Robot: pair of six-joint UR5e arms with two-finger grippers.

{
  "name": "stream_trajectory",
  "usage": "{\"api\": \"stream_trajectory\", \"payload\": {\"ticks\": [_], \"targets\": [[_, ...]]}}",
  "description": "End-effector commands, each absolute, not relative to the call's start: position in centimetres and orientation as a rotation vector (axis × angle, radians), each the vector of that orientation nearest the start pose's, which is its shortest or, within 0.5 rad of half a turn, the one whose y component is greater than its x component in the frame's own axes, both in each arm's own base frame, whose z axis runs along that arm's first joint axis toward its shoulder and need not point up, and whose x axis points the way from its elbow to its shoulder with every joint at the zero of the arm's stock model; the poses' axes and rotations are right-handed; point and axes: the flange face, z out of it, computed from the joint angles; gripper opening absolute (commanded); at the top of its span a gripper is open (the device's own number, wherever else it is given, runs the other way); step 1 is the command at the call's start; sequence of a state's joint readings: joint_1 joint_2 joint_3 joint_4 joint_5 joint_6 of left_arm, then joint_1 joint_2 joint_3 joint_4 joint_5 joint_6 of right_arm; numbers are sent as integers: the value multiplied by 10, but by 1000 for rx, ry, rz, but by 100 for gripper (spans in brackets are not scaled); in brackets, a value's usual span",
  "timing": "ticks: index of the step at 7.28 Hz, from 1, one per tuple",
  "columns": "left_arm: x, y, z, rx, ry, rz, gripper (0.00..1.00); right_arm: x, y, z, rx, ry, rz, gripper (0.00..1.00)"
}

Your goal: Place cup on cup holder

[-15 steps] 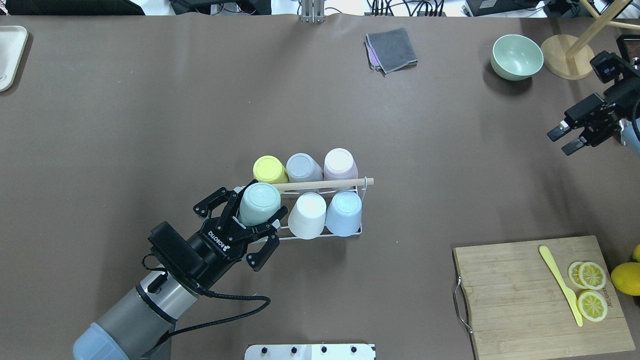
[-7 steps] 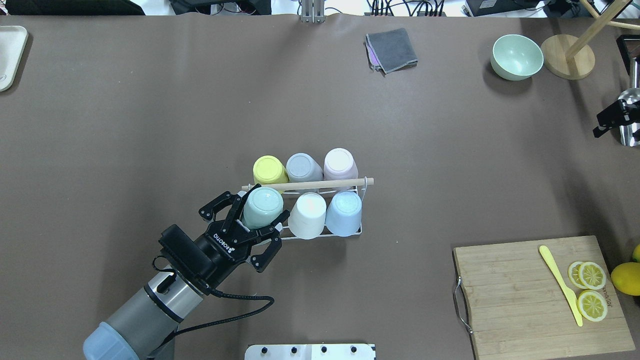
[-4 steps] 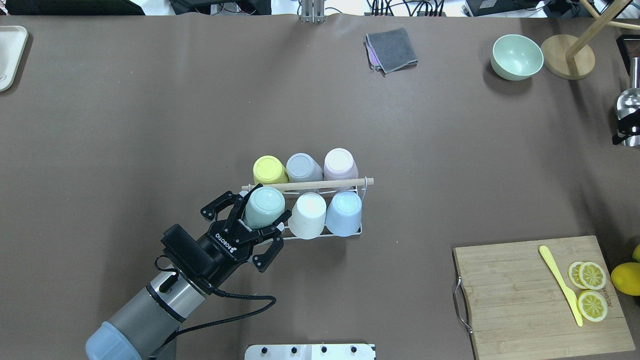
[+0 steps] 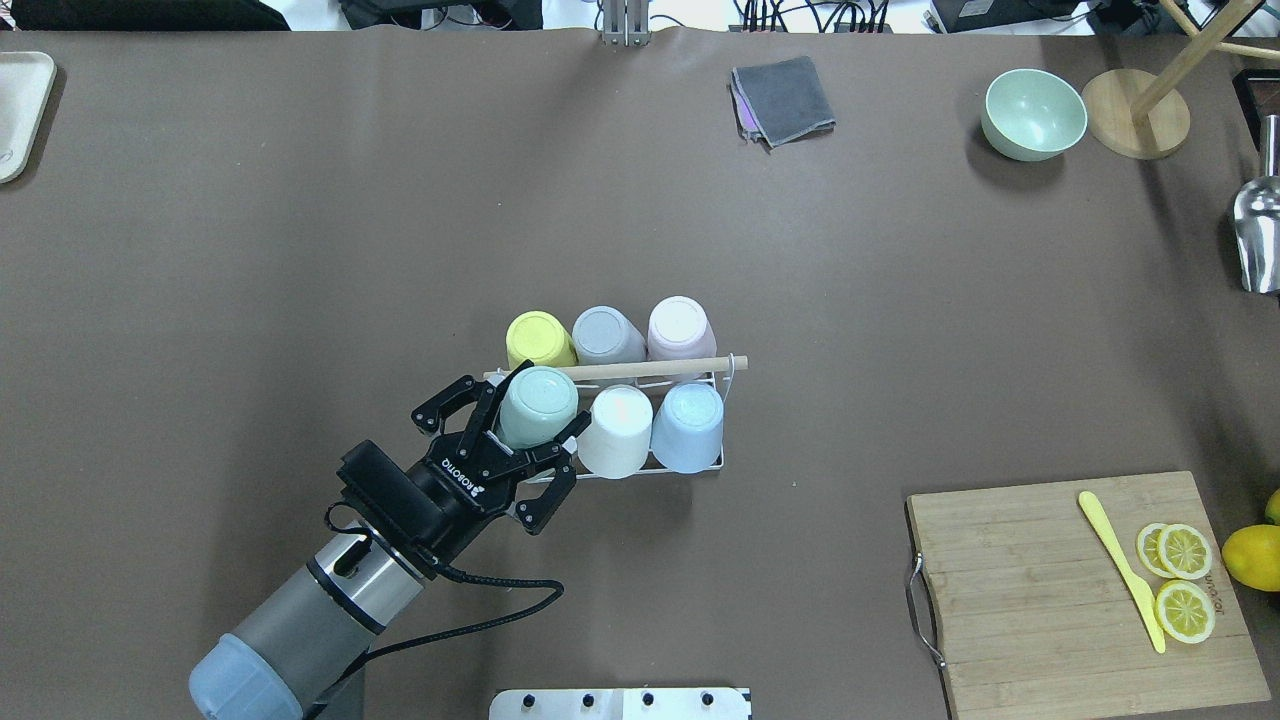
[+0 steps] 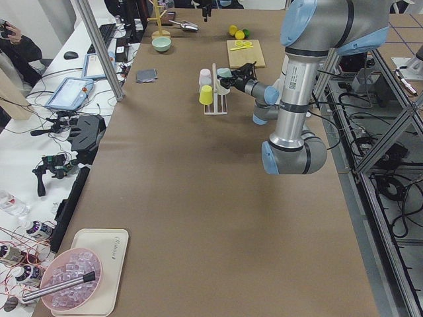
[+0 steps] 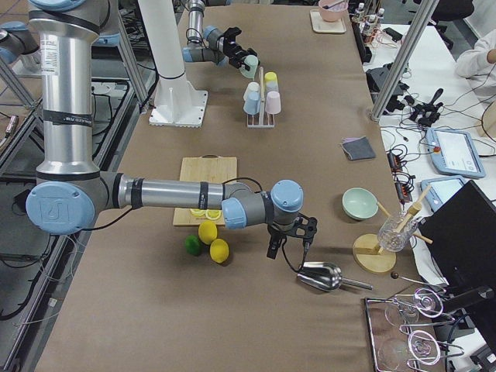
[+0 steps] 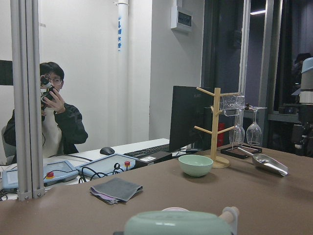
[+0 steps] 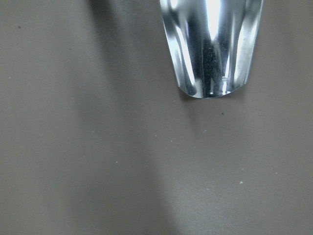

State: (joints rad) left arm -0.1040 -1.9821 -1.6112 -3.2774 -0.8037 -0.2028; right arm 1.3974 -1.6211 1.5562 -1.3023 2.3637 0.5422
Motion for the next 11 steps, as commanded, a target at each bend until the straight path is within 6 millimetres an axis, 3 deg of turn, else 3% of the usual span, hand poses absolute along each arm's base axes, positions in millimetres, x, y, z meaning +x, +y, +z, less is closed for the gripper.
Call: {"api": "stream_trajectory", "payload": {"ticks": [1, 3, 5, 6, 7, 8, 10, 11], "targets": [[508, -258, 264, 1607, 1142, -8, 0, 9, -478, 661, -74, -810, 279, 99], [510, -258, 263, 1606, 1141, -7, 0, 20, -473, 626, -136, -785, 324, 99], [512, -258, 265, 1606, 1134, -3, 0, 20, -472, 618, -122, -781, 289, 99], [513, -259, 267, 1607, 1129, -1, 19, 20, -475, 614, -116, -783, 287, 99], [516, -260, 272, 1604, 1118, 7, 80, 20, -477, 609, -123, -781, 290, 99], [519, -261, 282, 1608, 1120, 5, 97, 20, -476, 604, -148, -780, 300, 99], [515, -261, 282, 1618, 1147, -22, 97, 19, -476, 603, -147, -789, 299, 99], [505, -266, 270, 1631, 1161, -44, 97, 19, -475, 605, -147, -788, 298, 99]]}}
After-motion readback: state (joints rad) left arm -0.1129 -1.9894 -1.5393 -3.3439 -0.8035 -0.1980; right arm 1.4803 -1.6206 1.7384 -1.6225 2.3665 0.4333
